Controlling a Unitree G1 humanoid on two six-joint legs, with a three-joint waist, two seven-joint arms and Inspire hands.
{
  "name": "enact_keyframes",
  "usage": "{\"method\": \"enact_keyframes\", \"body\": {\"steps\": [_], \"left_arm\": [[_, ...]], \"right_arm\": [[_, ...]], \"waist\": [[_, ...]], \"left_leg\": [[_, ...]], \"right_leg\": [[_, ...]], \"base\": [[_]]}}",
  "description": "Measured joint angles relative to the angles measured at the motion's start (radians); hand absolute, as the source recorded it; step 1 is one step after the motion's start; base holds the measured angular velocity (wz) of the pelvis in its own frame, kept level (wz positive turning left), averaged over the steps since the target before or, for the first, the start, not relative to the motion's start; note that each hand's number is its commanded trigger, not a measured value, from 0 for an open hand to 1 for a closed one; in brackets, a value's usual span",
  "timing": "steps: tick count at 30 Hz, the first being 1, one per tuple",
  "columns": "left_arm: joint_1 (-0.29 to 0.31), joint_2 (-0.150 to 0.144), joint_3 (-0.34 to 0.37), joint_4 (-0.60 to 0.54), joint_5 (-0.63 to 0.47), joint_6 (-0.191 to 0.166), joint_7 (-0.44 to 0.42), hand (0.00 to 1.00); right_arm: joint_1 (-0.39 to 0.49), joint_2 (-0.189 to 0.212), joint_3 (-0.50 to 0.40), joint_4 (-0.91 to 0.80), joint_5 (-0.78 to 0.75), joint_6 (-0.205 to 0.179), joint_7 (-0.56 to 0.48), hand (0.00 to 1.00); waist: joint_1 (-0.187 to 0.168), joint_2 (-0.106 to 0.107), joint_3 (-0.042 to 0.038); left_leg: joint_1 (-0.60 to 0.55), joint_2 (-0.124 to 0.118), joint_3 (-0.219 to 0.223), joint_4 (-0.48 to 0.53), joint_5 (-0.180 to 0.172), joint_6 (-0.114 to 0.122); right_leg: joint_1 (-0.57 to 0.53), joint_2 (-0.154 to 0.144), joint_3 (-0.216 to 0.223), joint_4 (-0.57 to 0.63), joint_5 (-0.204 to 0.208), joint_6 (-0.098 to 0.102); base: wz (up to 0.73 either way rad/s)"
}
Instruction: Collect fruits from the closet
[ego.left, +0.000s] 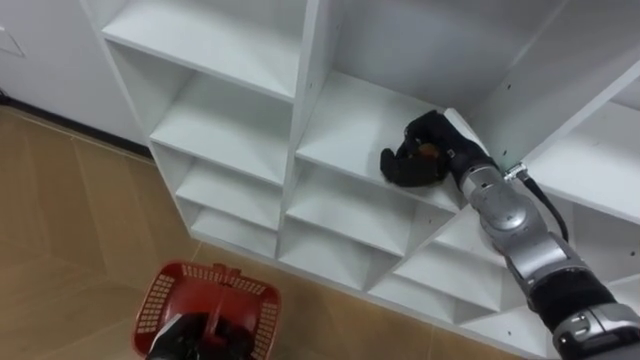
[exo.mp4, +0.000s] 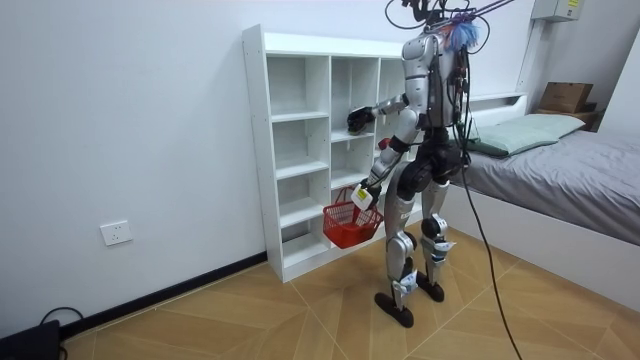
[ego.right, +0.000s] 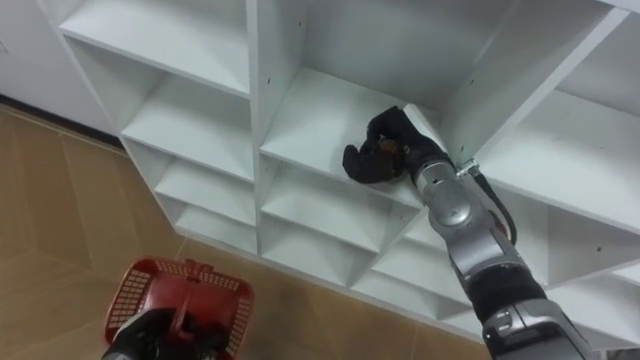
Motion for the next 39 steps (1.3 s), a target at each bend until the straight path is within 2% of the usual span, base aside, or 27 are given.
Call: {"method": "enact_keyframes", "body": {"steps": [4,10,15,18,25,28,32,35,39], "left_arm": [[-0.002,-0.004,-0.001,0.001,-0.001,-0.001,0.0,1.0],[-0.007,-0.007,0.002,0.001,0.01,-0.003,-0.002,1.0],[-0.023,-0.011,-0.001,0.001,0.026,-0.004,0.002,1.0],[-0.029,-0.026,-0.008,0.001,0.026,-0.011,0.012,1.0],[-0.037,-0.04,-0.022,0.002,0.026,-0.029,0.009,1.0],[-0.043,-0.043,-0.029,0.001,0.024,-0.032,0.007,1.0],[-0.053,-0.05,-0.05,0.007,0.025,-0.044,0.001,1.0],[-0.052,-0.052,-0.059,0.007,0.025,-0.049,-0.002,1.0],[-0.051,-0.059,-0.079,0.006,-0.006,-0.05,-0.009,1.0]], "right_arm": [[0.01,0.001,0.001,-0.02,0.001,0.001,0.003,1.0],[0.083,0.005,0.005,-0.131,-0.033,0.002,0.022,1.0],[0.159,0.005,0.01,-0.249,-0.038,0.003,0.025,1.0],[0.24,0.007,0.024,-0.349,-0.041,0.005,0.035,1.0],[0.288,0.02,0.034,-0.398,-0.045,0.005,0.045,1.0],[0.29,0.019,0.062,-0.414,-0.036,0.005,0.05,1.0],[0.309,0.022,0.093,-0.431,-0.048,0.003,0.069,1.0],[0.343,0.041,0.099,-0.428,-0.12,0.002,0.079,1.0],[0.396,0.06,0.1,-0.428,-0.137,0.002,0.084,1.0]], "waist": [[0.001,0.006,0.0003],[-0.008,0.012,-0.0008],[-0.019,0.018,-0.0028],[-0.026,0.028,-0.0082],[-0.043,0.039,-0.0088],[-0.044,0.056,-0.0079],[-0.046,0.079,-0.0118],[-0.046,0.084,-0.0113],[-0.055,0.084,-0.0113]], "left_leg": [[0.005,0.0,0.005,-0.001,0.0,0.0],[0.015,0.001,0.014,-0.011,0.0,0.001],[0.003,0.004,0.025,-0.009,0.0,0.001],[0.006,0.006,0.038,-0.012,0.0,0.001],[0.005,0.018,0.075,-0.012,0.0,0.0],[0.005,0.023,0.095,-0.011,0.0,0.0],[0.006,0.023,0.099,-0.012,0.001,0.0],[0.004,0.023,0.099,-0.012,0.001,-0.001],[0.002,0.021,0.099,-0.012,0.001,0.0]], "right_leg": [[0.0,0.0,0.009,0.0,0.0,0.0],[0.0,0.0,0.019,0.0,0.0,0.0],[-0.016,0.003,0.032,0.002,0.002,0.0],[-0.019,0.004,0.046,0.002,0.002,0.001],[-0.037,0.015,0.082,0.004,0.017,-0.004],[-0.05,0.018,0.099,0.01,0.022,-0.008],[-0.057,0.018,0.104,0.021,0.022,-0.008],[-0.058,0.018,0.106,0.021,0.022,-0.008],[-0.059,0.016,0.107,0.017,0.021,-0.007]], "base": [[-0.05],[-0.05],[-0.06],[-0.11],[-0.18],[-0.19],[-0.05],[0.0],[0.0]]}}
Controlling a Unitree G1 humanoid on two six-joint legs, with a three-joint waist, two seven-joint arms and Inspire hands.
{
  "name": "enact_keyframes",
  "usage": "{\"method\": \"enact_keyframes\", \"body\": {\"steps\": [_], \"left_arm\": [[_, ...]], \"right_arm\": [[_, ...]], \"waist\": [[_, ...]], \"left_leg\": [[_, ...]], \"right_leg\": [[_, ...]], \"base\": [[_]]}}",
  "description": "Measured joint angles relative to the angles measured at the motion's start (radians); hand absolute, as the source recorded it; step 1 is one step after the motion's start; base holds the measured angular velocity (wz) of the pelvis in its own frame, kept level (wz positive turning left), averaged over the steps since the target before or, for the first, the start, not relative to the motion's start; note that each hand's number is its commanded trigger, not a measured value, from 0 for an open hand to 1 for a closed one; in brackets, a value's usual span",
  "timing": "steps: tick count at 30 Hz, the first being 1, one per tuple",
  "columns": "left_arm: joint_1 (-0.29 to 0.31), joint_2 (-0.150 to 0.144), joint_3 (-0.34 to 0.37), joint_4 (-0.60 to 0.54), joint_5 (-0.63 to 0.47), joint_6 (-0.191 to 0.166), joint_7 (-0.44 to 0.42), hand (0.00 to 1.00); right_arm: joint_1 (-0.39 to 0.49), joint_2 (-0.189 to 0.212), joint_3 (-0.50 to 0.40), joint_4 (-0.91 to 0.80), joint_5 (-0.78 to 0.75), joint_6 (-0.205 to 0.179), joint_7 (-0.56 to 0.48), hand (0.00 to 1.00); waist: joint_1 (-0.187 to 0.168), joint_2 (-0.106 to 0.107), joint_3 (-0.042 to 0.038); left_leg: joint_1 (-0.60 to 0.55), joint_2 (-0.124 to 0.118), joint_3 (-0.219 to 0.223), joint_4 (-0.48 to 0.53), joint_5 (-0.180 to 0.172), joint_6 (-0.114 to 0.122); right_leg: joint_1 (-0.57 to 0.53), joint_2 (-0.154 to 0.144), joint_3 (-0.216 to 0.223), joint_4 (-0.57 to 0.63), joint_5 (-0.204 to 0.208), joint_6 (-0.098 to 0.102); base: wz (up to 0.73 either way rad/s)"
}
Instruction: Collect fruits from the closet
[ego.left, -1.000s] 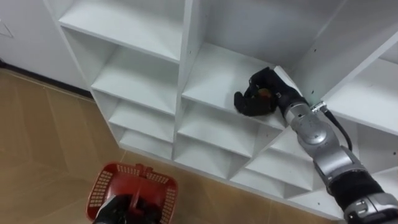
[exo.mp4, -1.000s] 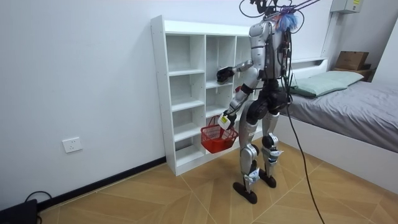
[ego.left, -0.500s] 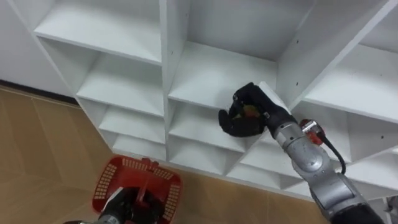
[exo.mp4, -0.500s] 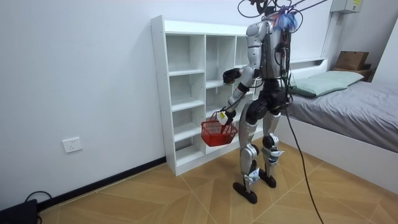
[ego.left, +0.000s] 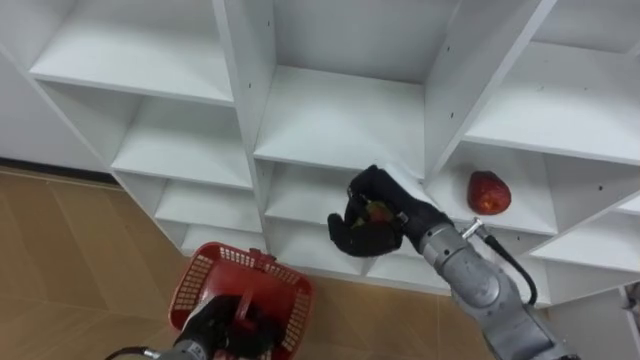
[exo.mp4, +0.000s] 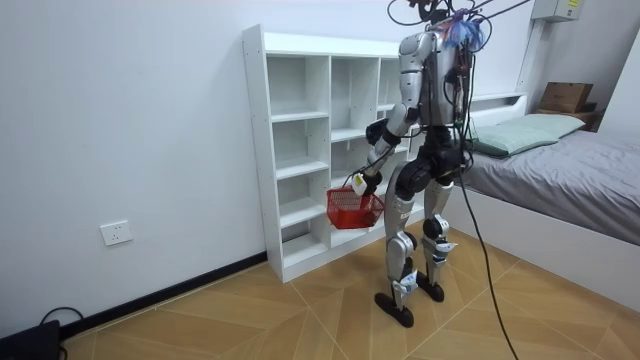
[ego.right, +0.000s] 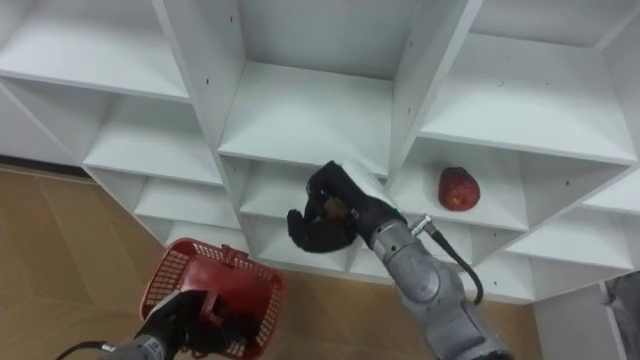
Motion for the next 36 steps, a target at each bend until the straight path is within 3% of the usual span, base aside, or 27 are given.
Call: {"method": "enact_keyframes", "body": {"steps": [6,17,29,36], "left_arm": [[-0.004,-0.008,-0.038,-0.003,-0.045,-0.043,-0.001,1.0],[-0.019,-0.008,-0.069,-0.078,-0.048,-0.065,-0.017,1.0],[-0.024,-0.006,-0.1,-0.136,-0.132,-0.065,-0.073,1.0],[-0.033,-0.012,-0.111,-0.181,-0.262,-0.066,-0.083,1.0]], "right_arm": [[0.006,0.024,0.0,0.005,0.0,-0.001,0.0,1.0],[0.002,0.03,-0.003,0.061,-0.024,-0.014,-0.005,1.0],[-0.002,0.028,-0.004,0.123,-0.019,-0.014,-0.005,1.0],[-0.004,0.033,-0.007,0.16,-0.016,-0.015,-0.019,1.0]], "waist": [[-0.022,0.004,0.0022],[-0.051,0.025,0.0057],[-0.074,0.047,0.0059],[-0.074,0.059,0.0058]], "left_leg": [[-0.002,0.0,0.0,-0.001,0.0,0.0],[-0.031,-0.001,-0.001,0.006,0.001,0.001],[-0.049,0.0,-0.001,0.017,0.0,0.001],[-0.048,0.0,0.0,0.016,0.001,0.001]], "right_leg": [[-0.003,0.0,0.003,-0.002,-0.001,0.001],[-0.03,-0.002,-0.001,0.004,0.0,0.001],[-0.045,-0.002,-0.001,0.005,0.0,0.001],[-0.045,-0.001,0.001,0.006,0.0,0.001]], "base": [[0.0],[0.0],[0.0],[0.0]]}}
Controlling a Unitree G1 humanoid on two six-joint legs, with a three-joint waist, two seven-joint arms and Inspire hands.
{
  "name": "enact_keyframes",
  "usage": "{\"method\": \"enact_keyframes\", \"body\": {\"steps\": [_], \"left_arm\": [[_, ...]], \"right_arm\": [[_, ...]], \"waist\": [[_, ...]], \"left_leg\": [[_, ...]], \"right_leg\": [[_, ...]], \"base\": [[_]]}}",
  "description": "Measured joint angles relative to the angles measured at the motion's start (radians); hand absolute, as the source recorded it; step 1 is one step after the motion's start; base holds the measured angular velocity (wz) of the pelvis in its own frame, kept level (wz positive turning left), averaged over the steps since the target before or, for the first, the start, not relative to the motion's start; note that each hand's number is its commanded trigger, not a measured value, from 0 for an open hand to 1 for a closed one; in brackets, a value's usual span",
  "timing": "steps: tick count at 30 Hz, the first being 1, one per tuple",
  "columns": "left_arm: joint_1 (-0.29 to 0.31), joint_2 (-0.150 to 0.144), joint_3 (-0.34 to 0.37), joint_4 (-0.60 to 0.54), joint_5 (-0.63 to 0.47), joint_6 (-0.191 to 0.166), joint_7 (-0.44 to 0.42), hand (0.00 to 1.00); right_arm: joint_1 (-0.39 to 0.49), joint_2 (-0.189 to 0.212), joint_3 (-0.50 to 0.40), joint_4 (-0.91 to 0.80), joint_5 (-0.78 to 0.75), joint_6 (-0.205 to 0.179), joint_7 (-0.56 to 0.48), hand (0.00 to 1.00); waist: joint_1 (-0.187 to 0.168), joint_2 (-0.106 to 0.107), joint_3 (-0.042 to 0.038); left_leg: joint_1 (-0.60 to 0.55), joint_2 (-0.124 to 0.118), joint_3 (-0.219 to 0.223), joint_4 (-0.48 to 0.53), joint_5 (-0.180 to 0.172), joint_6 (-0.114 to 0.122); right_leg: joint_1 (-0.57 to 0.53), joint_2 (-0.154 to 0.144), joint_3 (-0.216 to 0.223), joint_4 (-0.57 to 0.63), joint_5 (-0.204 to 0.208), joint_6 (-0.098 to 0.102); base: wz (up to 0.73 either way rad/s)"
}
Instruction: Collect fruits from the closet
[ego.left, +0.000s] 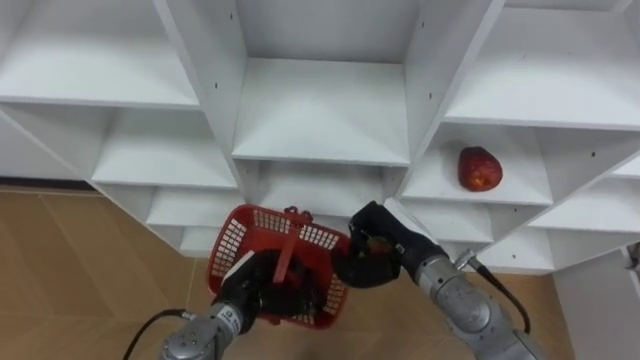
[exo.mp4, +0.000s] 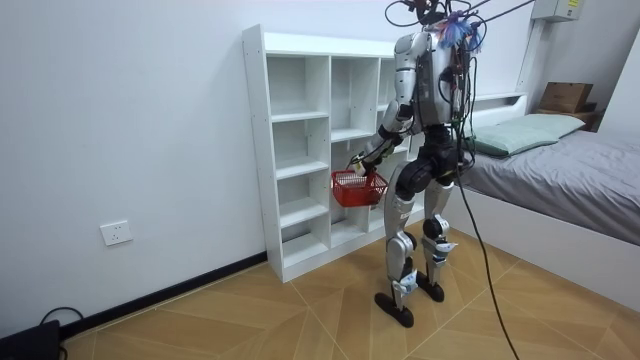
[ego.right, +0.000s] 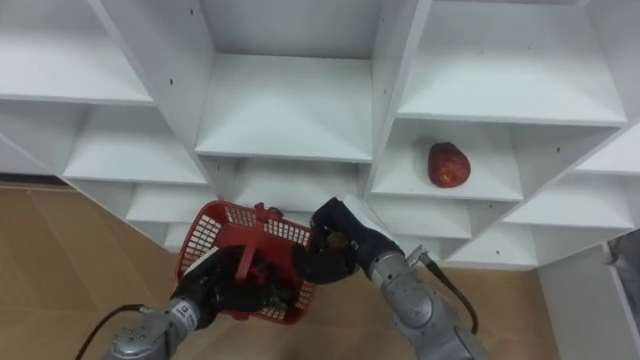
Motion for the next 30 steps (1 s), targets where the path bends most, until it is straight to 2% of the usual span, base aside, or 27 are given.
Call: {"method": "enact_keyframes", "body": {"steps": [12,18,23,30], "left_arm": [[-0.006,-0.03,-0.01,-0.043,-0.098,-0.012,-0.042,1.0],[-0.007,-0.01,-0.065,-0.042,-0.102,-0.012,-0.071,1.0],[-0.005,0.005,-0.086,-0.047,-0.129,-0.011,-0.077,1.0],[-0.005,0.011,-0.099,-0.047,-0.138,-0.011,-0.077,1.0]], "right_arm": [[-0.005,0.011,-0.01,0.001,0.018,-0.021,-0.022,1.0],[-0.005,0.024,-0.013,0.001,0.045,-0.02,-0.034,1.0],[-0.005,0.033,-0.012,0.001,0.053,-0.018,-0.036,1.0],[-0.005,0.029,-0.003,0.001,0.078,-0.015,-0.036,1.0]], "waist": [[-0.002,0.0,0.0001],[-0.006,0.004,0.0028],[-0.016,0.015,0.0107],[-0.022,0.017,0.0103]], "left_leg": [[-0.015,0.001,0.018,-0.002,0.0,0.0],[-0.008,0.002,0.02,-0.002,0.0,0.0],[-0.001,0.002,0.019,-0.003,0.001,0.001],[0.0,0.002,0.022,-0.006,0.001,0.001]], "right_leg": [[-0.031,-0.001,0.019,0.013,0.0,0.0],[-0.027,-0.001,0.019,0.018,0.0,0.0],[-0.019,-0.001,0.018,0.017,0.0,0.0],[-0.02,0.001,0.021,0.013,0.0,0.0]], "base": [[-0.04],[0.0],[0.0],[0.0]]}}
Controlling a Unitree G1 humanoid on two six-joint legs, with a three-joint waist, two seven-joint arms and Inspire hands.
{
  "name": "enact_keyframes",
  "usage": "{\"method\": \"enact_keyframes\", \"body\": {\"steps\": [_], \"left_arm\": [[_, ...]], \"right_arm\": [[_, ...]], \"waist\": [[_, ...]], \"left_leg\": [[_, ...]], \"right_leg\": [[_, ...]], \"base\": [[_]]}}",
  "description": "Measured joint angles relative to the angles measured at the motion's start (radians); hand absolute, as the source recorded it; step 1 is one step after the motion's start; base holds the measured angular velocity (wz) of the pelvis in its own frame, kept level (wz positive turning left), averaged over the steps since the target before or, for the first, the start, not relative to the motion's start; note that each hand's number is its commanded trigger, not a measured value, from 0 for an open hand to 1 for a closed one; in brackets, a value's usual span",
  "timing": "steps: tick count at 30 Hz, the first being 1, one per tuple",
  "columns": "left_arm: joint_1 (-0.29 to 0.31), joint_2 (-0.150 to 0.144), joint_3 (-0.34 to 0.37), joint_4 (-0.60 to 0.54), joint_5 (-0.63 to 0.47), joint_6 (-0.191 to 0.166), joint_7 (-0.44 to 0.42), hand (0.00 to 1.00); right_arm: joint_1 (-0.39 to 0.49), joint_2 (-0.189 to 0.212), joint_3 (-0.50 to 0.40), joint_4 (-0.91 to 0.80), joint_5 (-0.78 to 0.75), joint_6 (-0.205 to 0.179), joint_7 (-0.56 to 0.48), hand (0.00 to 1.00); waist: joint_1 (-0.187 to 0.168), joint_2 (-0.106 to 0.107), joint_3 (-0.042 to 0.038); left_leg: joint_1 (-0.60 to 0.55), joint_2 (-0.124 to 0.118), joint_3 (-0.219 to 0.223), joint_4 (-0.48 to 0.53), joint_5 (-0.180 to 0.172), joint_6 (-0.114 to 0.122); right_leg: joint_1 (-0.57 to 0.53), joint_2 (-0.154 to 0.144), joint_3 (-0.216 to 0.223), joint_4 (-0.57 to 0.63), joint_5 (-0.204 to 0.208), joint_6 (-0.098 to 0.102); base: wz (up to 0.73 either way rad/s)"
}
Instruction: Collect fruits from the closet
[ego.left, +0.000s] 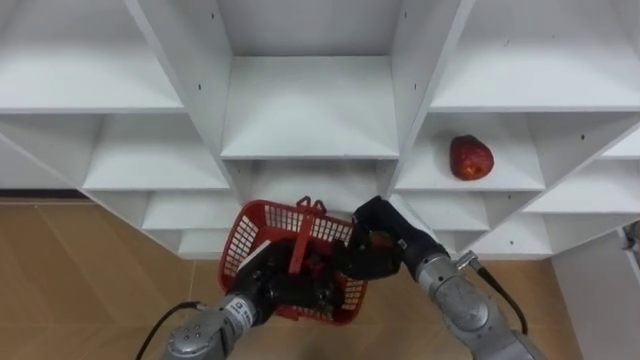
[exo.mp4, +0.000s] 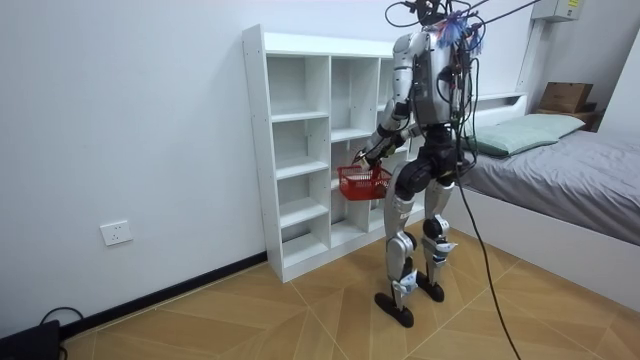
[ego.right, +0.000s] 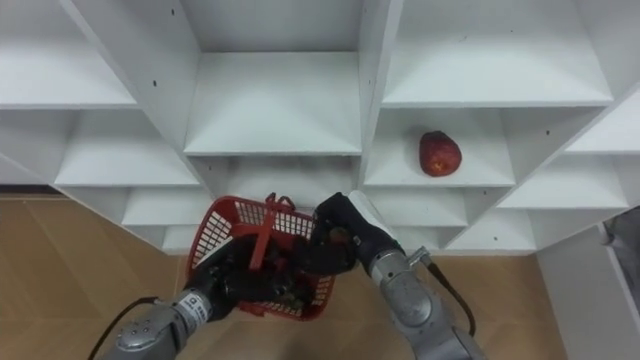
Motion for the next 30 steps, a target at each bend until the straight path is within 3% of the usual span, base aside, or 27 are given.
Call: {"method": "enact_keyframes", "body": {"steps": [10,19,30], "left_arm": [[0.0,-0.001,0.0,-0.011,0.001,0.0,0.001,1.0],[0.001,0.0,0.0,-0.012,-0.002,0.0,0.001,1.0],[0.001,-0.005,0.003,-0.012,-0.03,0.0,0.0,1.0]], "right_arm": [[-0.001,-0.008,0.003,0.0,0.041,0.0,0.0,1.0],[-0.002,-0.01,0.009,0.0,0.047,0.0,-0.007,1.0],[-0.002,0.001,0.008,0.0,0.047,0.0,-0.03,1.0]], "waist": [[0.001,0.003,-0.002],[0.002,0.015,-0.0118],[-0.004,0.0,-0.01]], "left_leg": [[0.001,0.0,0.003,0.001,0.0,0.0],[0.011,0.002,0.026,0.002,0.001,0.001],[0.016,0.002,0.028,0.0,0.002,0.002]], "right_leg": [[-0.002,0.0,0.002,0.003,0.0,0.0],[-0.01,0.0,0.024,0.02,0.0,0.0],[-0.004,0.0,0.026,0.016,0.0,0.0]], "base": [[0.0],[-0.07],[0.0]]}}
